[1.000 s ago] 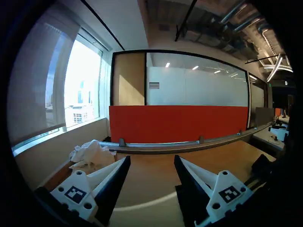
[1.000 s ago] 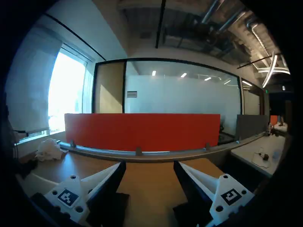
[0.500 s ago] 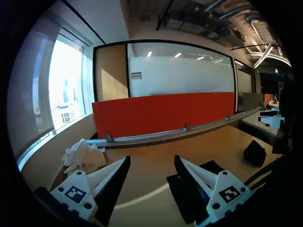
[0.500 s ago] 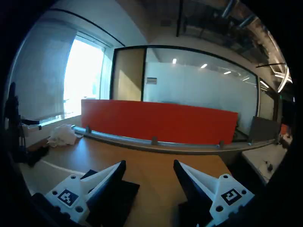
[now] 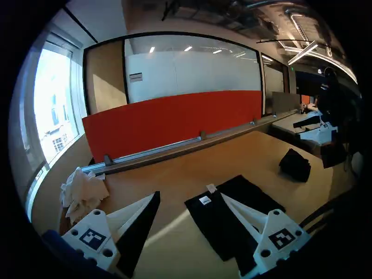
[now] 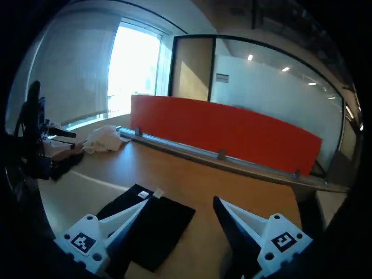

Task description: Fold towel

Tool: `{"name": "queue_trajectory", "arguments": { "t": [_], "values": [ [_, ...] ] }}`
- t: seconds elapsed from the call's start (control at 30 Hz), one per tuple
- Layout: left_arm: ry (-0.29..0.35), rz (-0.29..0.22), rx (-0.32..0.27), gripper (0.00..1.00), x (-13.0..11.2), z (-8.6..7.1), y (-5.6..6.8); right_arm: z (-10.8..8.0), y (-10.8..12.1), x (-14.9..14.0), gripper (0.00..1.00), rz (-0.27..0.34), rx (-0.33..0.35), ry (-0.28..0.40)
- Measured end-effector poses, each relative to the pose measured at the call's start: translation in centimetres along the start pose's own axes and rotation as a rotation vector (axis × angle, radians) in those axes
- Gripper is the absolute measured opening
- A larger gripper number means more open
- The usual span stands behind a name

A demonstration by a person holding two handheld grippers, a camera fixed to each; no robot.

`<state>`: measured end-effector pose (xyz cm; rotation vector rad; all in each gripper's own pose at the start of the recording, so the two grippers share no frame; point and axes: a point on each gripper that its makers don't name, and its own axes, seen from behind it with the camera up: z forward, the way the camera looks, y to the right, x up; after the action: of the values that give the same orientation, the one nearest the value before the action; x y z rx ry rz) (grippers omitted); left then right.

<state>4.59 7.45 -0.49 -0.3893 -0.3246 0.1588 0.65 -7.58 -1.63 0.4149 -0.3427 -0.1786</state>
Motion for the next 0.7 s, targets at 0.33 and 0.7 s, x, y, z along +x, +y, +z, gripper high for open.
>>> {"name": "queue_trajectory", "arguments": {
  "t": [0.33, 0.7],
  "values": [
    [-0.059, -0.022, -0.046, 0.85, -2.8, 0.9, 1.3, 0.5, -0.8, -2.5, 0.98, -0.049, 0.026, -0.047],
    [-0.151, -0.041, -0.097, 0.85, -8.2, 1.9, 3.4, 2.1, -2.2, -7.8, 0.98, -0.029, 0.046, -0.103]
  ]
}}
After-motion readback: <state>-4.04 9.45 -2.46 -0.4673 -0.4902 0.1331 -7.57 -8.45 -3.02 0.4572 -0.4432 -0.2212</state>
